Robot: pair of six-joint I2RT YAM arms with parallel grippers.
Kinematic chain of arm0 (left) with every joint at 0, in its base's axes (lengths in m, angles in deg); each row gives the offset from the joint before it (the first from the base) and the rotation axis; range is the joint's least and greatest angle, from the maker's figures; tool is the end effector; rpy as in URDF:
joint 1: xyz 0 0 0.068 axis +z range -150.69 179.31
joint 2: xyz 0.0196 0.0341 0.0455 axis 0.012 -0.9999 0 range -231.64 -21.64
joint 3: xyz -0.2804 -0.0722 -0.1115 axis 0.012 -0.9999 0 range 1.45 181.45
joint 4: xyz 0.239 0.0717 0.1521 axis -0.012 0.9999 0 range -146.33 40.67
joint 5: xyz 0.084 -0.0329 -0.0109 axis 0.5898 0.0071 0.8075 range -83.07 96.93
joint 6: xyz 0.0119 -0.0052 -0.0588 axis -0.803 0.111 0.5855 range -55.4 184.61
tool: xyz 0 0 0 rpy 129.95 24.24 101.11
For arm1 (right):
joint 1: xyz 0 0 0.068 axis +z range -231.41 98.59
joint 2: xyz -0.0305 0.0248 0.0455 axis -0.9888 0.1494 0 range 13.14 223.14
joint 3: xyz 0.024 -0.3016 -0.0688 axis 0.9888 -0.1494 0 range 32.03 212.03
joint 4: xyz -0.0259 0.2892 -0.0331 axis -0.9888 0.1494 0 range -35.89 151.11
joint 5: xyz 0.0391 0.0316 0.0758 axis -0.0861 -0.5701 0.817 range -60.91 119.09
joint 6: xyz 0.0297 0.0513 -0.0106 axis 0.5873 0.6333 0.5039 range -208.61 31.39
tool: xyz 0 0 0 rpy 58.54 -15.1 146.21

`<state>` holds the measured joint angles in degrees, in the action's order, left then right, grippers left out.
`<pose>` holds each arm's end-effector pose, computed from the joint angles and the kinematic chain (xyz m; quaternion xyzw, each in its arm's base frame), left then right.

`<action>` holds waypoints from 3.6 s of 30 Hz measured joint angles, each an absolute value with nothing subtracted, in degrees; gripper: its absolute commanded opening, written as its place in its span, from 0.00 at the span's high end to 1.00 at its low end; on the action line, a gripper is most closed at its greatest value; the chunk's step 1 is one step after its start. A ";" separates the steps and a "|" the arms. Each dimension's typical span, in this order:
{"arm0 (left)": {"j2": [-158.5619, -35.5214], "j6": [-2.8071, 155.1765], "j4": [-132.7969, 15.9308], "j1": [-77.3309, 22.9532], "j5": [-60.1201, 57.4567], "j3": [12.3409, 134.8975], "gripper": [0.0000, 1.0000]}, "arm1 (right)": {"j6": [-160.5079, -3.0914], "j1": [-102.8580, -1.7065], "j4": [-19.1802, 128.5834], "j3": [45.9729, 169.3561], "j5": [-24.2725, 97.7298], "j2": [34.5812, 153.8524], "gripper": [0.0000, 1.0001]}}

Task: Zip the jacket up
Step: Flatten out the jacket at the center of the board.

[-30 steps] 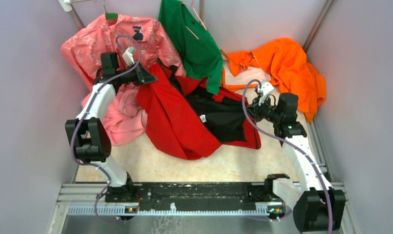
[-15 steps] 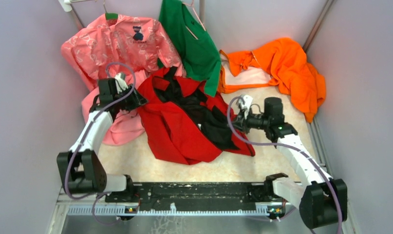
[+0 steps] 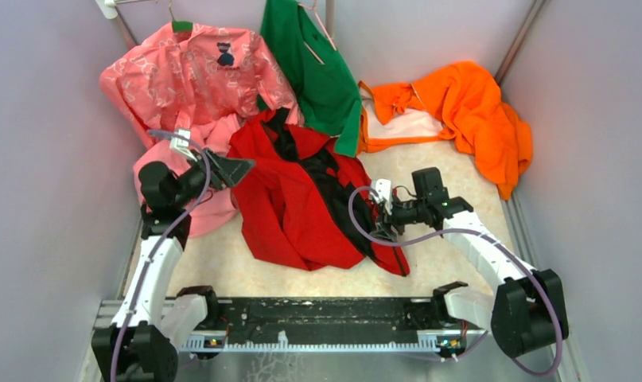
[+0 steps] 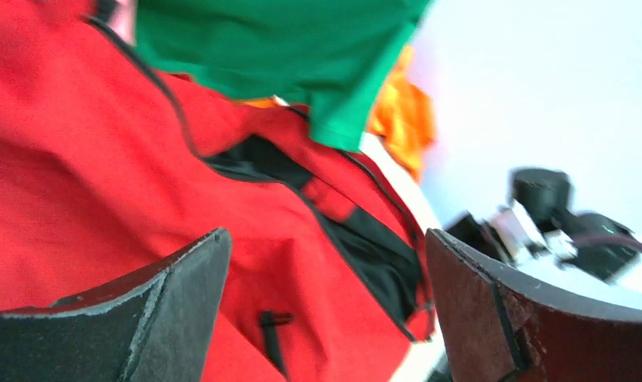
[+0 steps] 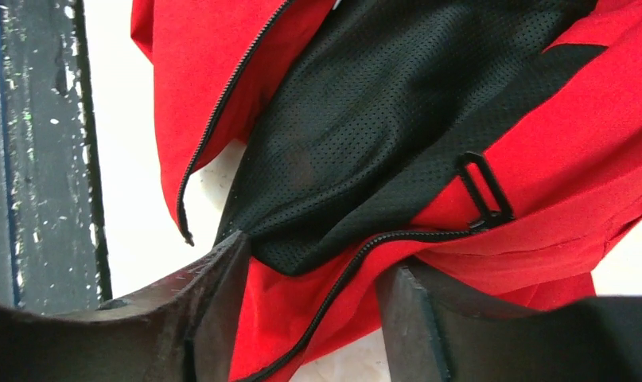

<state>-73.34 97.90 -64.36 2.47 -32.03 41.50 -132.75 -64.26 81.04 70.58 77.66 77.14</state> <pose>0.2261 -0.0156 0.3468 0.0018 0.7243 -0.4025 0.5598 0.2071 0.0988 0.2384 -0.5538 0.6748 0.3101 0.3766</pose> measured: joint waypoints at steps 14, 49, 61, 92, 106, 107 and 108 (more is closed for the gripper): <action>-74.85 108.61 -81.85 -22.78 -35.99 34.14 0.07 | -126.63 -76.79 83.84 75.97 89.73 71.99 0.23; -89.32 97.64 -60.76 -14.69 -10.92 38.95 0.34 | -88.78 -40.81 45.66 66.71 82.34 92.73 1.00; -89.88 95.50 -57.96 -10.69 -22.17 36.63 0.74 | -98.07 -29.58 59.38 76.13 81.01 103.74 0.46; -120.57 64.64 -57.59 -10.30 -11.38 73.39 0.04 | -152.78 -48.20 73.50 125.41 46.06 129.01 0.31; -123.48 63.70 -52.43 -8.31 -18.17 72.58 0.87 | -141.76 -49.73 67.91 128.02 42.04 133.08 1.00; -122.39 64.00 -51.97 -8.15 -19.16 71.62 0.87 | -138.81 -50.43 67.52 126.92 43.72 131.17 1.00; -121.01 64.46 -51.64 -7.93 -20.21 70.53 0.87 | -135.68 -51.39 67.08 125.37 45.88 128.73 1.00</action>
